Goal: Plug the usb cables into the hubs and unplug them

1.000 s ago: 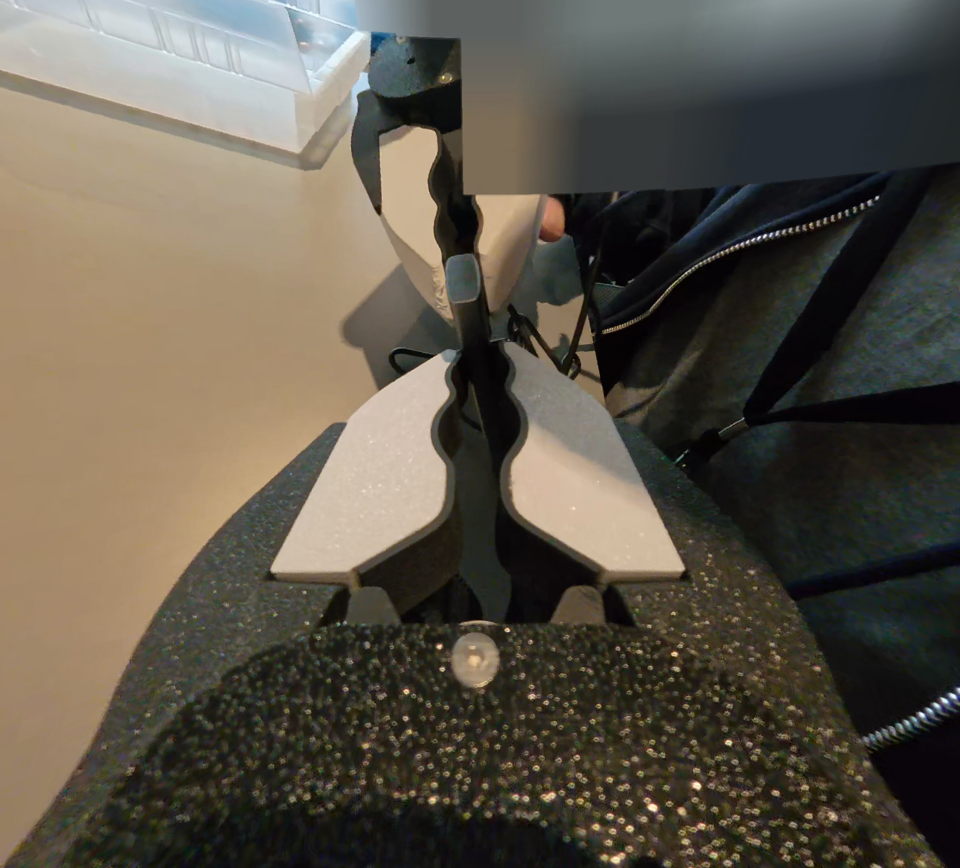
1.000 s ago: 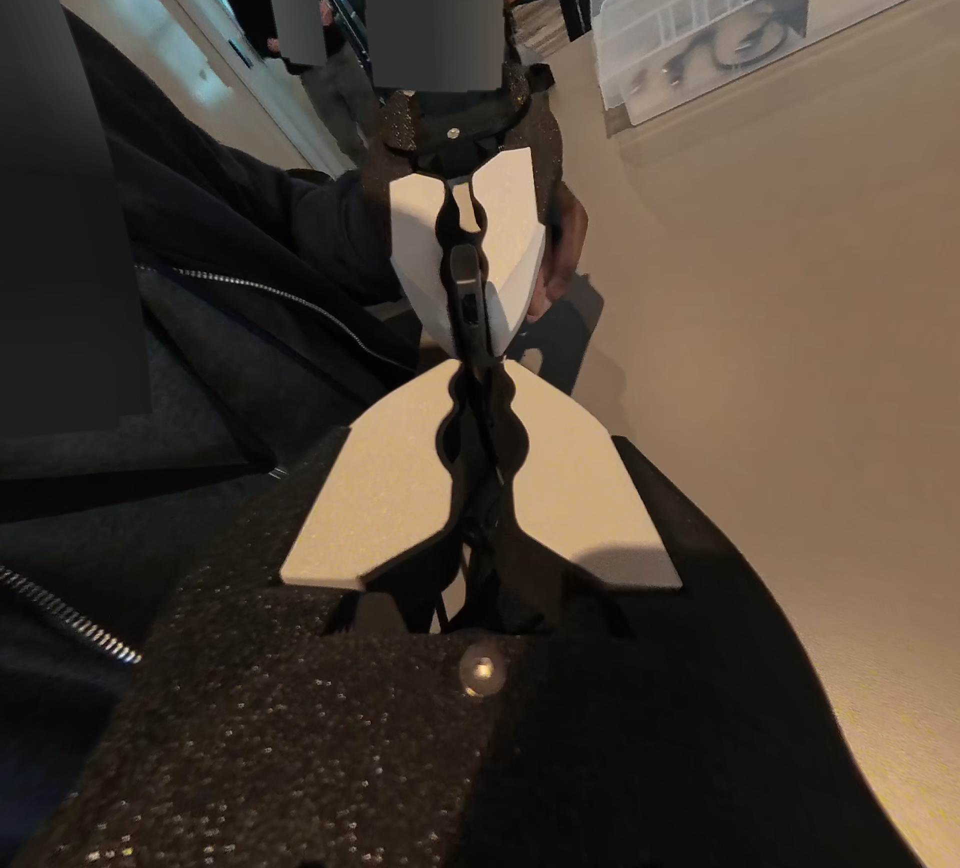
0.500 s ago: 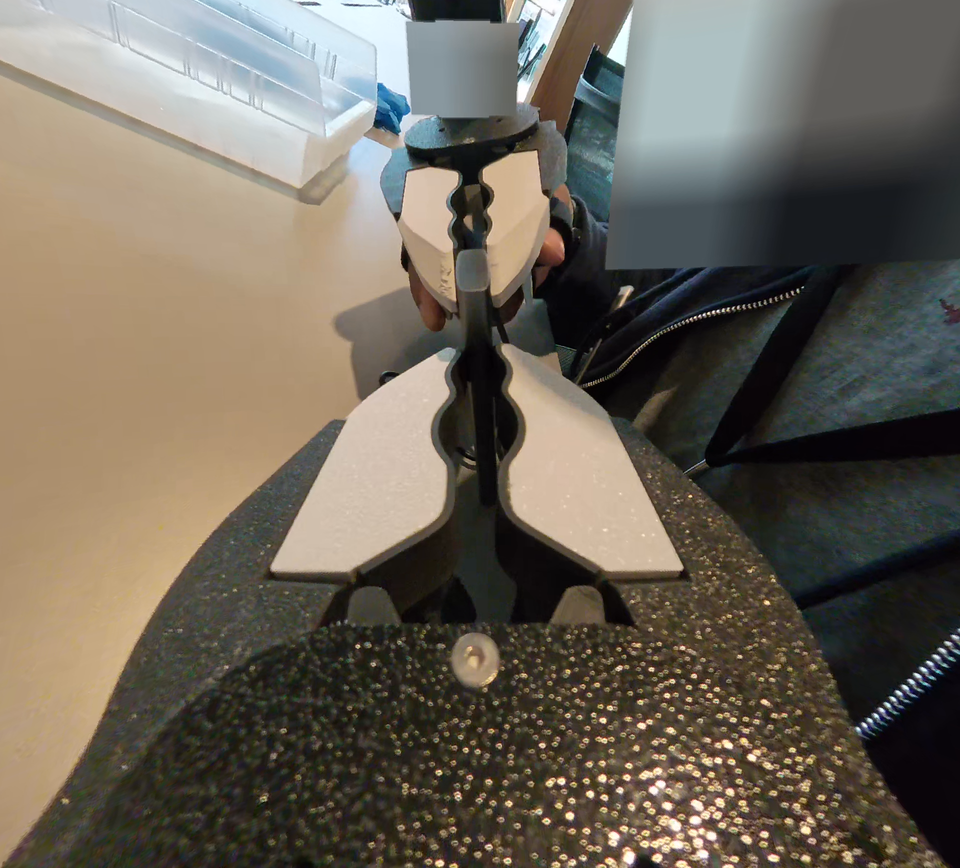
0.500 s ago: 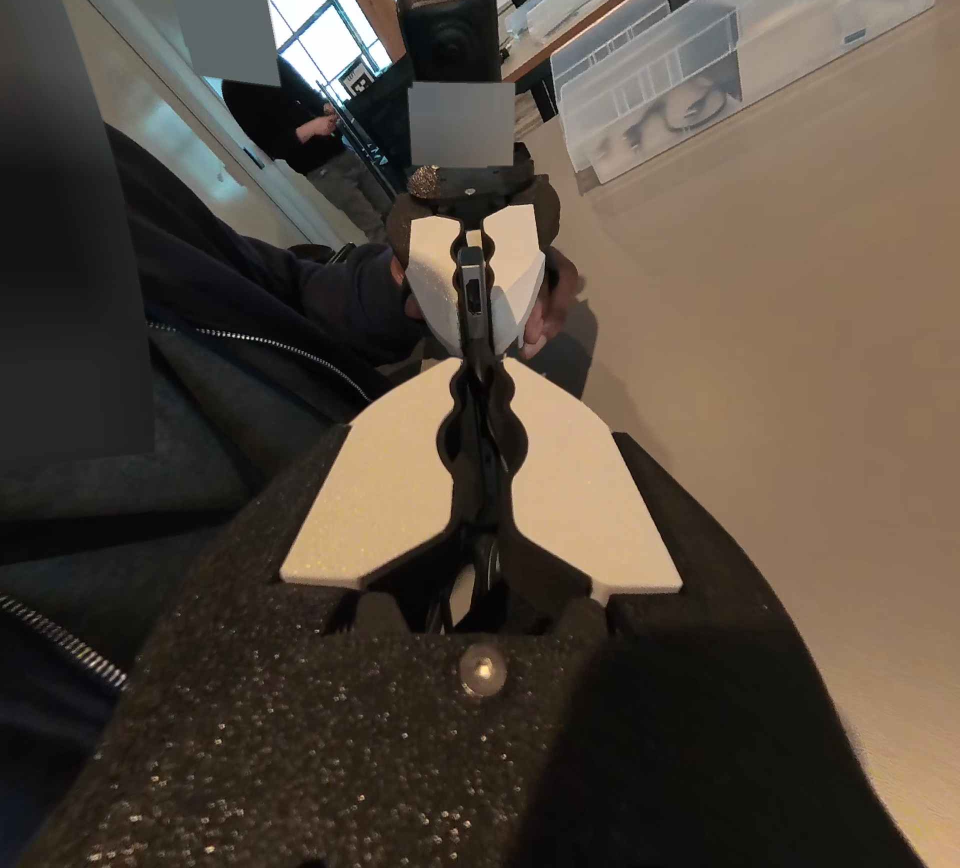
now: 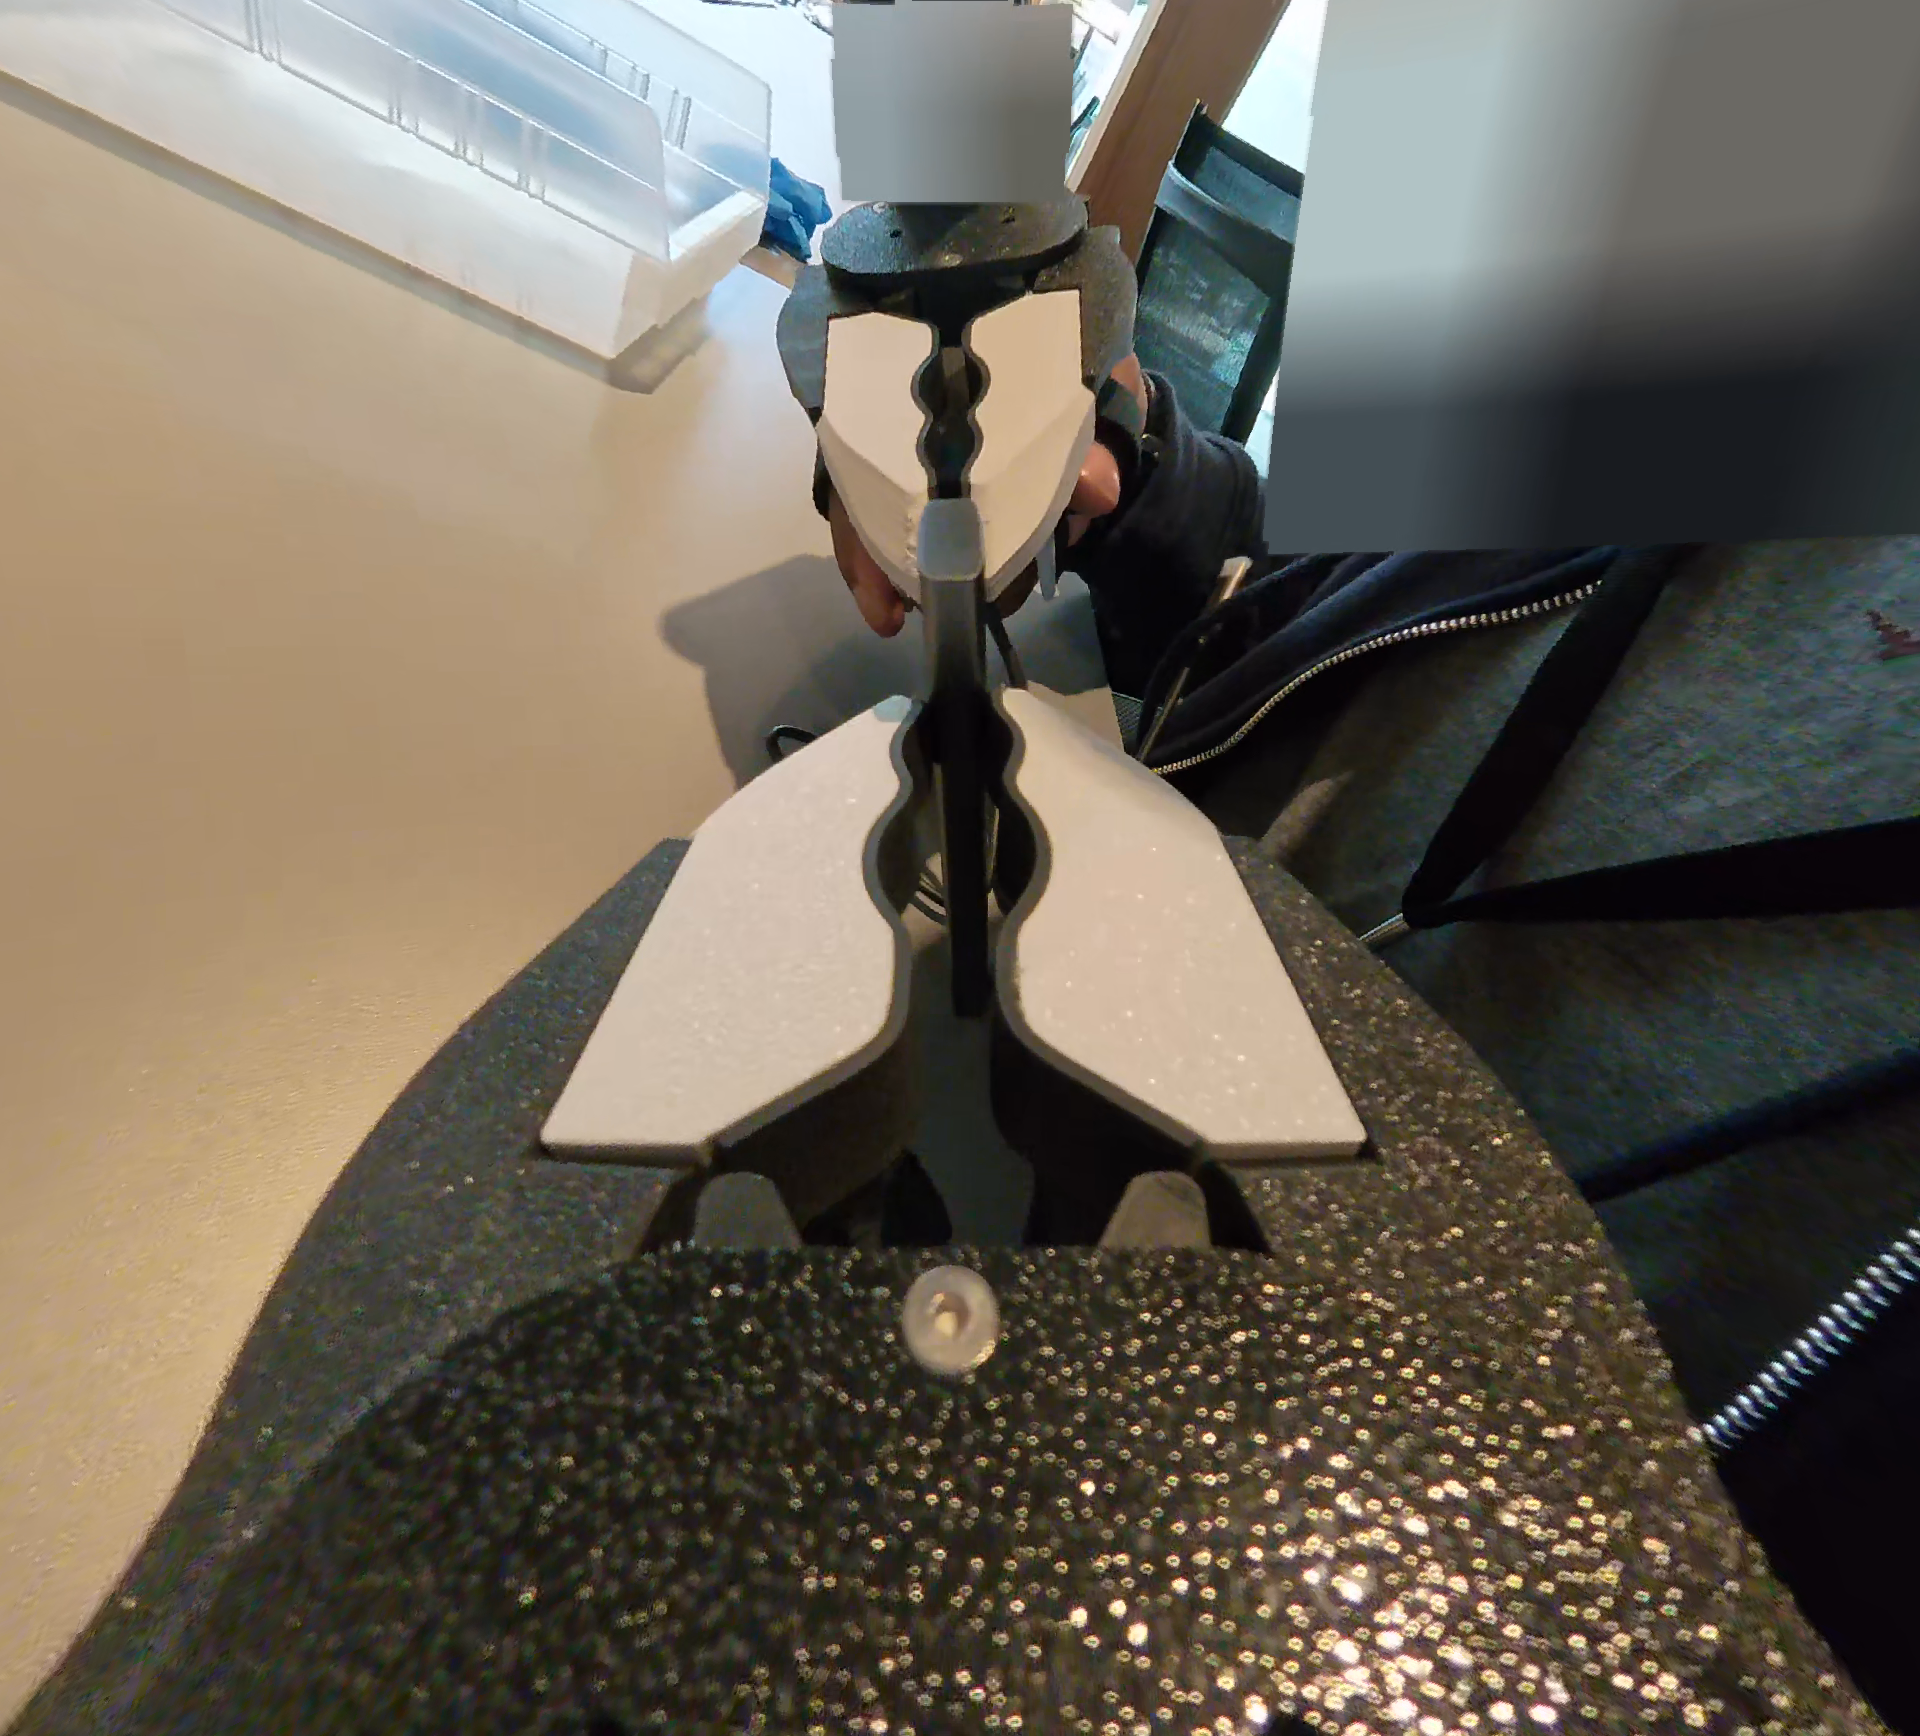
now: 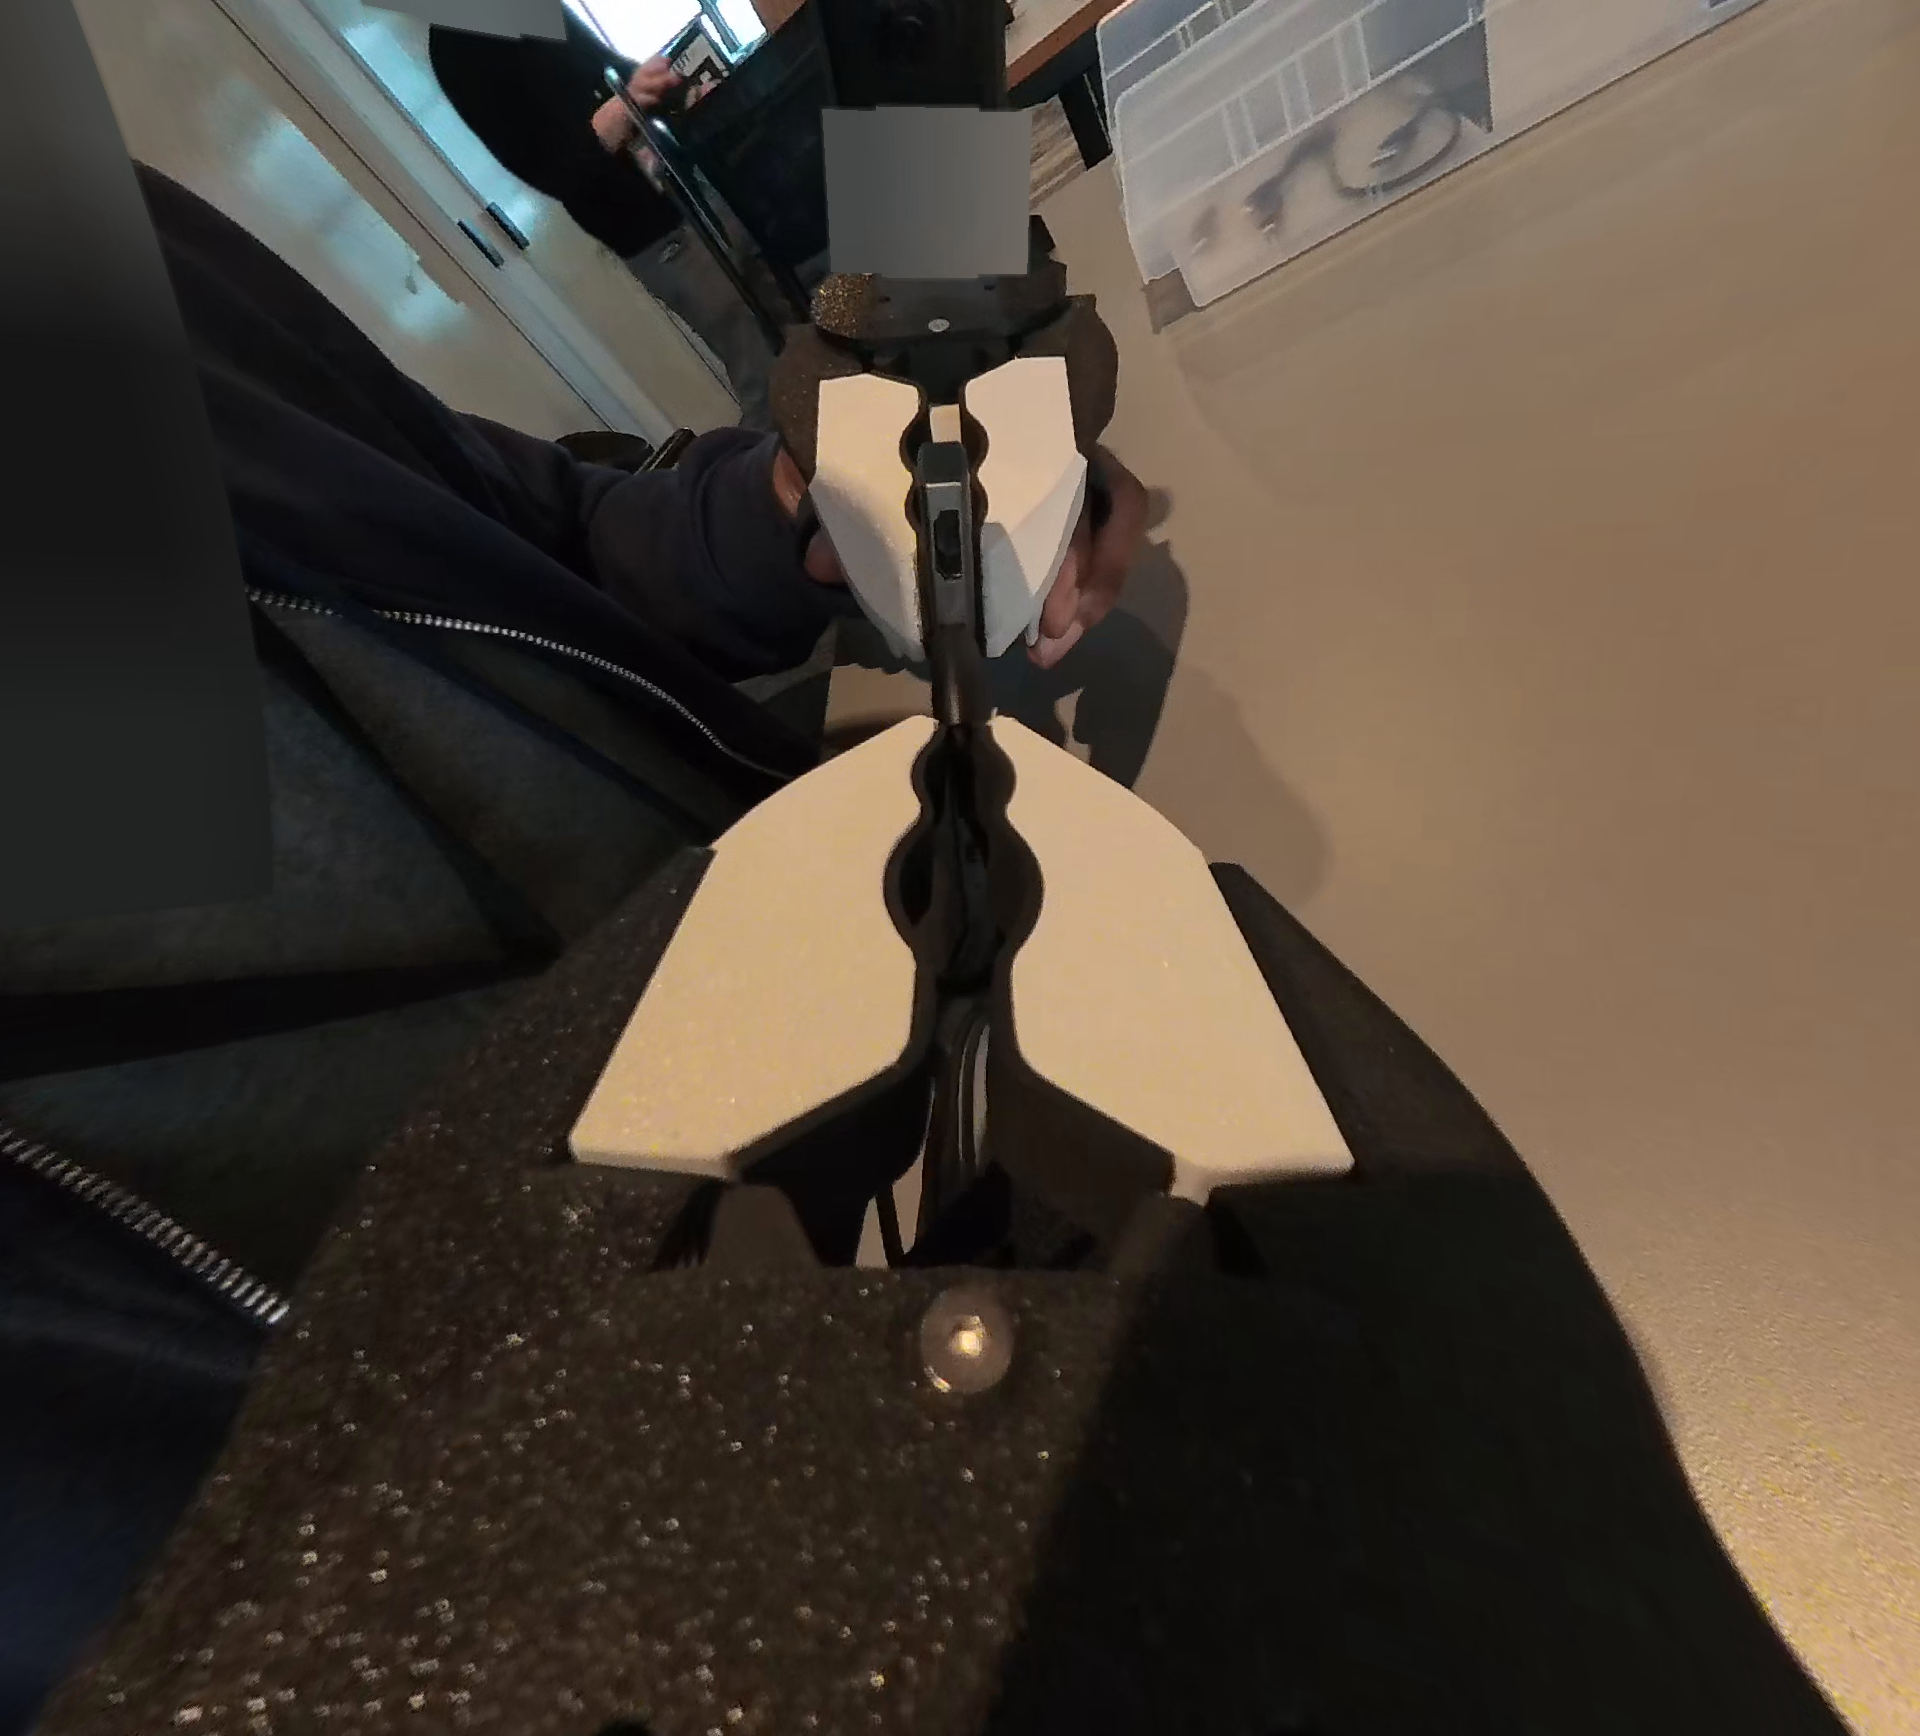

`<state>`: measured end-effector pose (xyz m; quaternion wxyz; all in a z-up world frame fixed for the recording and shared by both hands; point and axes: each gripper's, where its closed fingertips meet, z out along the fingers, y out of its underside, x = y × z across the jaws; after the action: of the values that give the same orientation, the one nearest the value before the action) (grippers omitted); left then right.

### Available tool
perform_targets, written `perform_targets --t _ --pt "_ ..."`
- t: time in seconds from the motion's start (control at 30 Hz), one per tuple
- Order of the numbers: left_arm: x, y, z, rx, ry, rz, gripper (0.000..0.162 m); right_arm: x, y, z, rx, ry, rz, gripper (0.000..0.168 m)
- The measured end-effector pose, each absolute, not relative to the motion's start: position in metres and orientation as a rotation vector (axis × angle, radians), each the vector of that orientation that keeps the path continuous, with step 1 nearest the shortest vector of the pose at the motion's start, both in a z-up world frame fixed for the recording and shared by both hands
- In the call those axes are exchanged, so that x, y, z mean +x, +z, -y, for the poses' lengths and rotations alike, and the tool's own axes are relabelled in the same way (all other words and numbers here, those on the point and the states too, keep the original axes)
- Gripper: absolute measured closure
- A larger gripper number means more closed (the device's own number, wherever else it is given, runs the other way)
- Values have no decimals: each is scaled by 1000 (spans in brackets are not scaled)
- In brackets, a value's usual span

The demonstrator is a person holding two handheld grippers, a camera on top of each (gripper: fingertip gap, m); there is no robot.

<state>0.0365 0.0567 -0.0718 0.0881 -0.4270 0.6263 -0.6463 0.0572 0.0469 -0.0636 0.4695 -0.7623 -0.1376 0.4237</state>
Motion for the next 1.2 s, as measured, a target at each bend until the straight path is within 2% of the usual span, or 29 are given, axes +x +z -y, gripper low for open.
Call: perform_targets --t 1.2 --pt "35 -76 -52 -1289 -1818 -1993 152 50 -74 -44 -1928 1059 420 163"
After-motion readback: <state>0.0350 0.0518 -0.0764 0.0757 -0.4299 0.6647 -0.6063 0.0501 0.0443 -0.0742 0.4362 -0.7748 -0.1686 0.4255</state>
